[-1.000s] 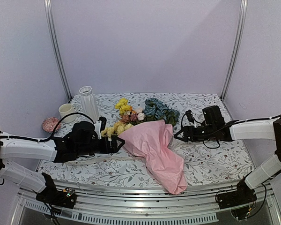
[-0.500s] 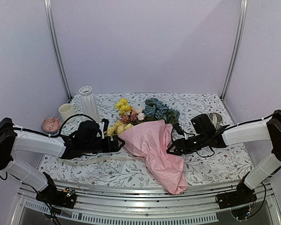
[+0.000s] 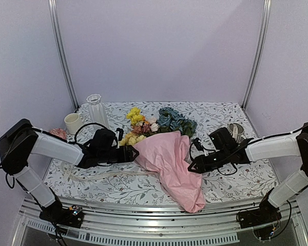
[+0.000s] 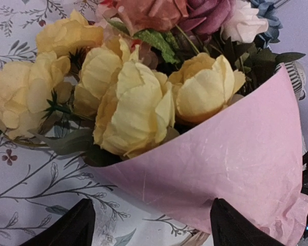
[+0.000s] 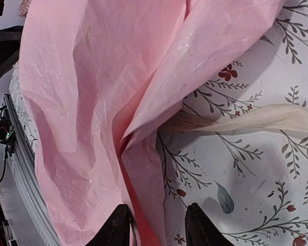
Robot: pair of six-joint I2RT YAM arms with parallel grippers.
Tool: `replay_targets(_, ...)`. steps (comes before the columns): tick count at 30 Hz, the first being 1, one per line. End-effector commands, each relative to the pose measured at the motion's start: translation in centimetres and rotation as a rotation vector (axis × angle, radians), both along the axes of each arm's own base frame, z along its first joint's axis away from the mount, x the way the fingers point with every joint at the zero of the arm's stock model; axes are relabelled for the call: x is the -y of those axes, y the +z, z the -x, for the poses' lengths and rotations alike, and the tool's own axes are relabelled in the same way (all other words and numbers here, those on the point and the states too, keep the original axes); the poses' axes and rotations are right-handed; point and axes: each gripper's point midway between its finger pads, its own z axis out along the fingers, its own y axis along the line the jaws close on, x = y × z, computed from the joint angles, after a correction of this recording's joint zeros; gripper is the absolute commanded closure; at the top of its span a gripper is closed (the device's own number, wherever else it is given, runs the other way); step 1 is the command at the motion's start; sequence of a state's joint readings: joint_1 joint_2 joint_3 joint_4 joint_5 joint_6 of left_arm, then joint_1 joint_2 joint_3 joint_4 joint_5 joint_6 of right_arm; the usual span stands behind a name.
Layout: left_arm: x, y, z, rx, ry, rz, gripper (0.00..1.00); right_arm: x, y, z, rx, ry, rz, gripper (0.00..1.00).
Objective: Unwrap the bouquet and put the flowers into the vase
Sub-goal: Unfold the folded wrapping paper from the folded wrapping paper.
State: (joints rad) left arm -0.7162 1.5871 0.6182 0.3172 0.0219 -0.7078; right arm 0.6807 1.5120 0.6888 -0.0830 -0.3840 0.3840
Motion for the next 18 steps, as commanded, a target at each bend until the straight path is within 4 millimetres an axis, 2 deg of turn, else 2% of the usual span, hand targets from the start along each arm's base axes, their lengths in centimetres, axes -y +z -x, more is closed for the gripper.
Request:
replay_targets(1,0.4,0.2,-1.9,0.032,-0.010,0.004,0.21,1.7,-0.4,0.6,0.006,-0.060,0.044,0.65)
replay_targets(5,0.4,-0.5,-3.0,0.029,-0.007,-0.017,0.22,3.2,-1.3,1.2,-0.008,-0.106,0.083,0.71)
replay_targets(10,-0.2,-1.4,-4.3,0.029,0.017,-0.044,0.23,5.2,-1.9,1.5,-0.002,-0.193,0.131,0.86)
replay_targets(13,-0.4,-2.0,-5.0,0.026,0.023,-0.051,0.24,5.9,-1.8,1.6,0.003,-0.219,0.141,0.92)
replay_targets(18,-0.2,-2.4,-6.2,0.036,0.019,-0.068,0.24,6.8,-0.7,1.4,0.042,-0.260,0.149,0.96)
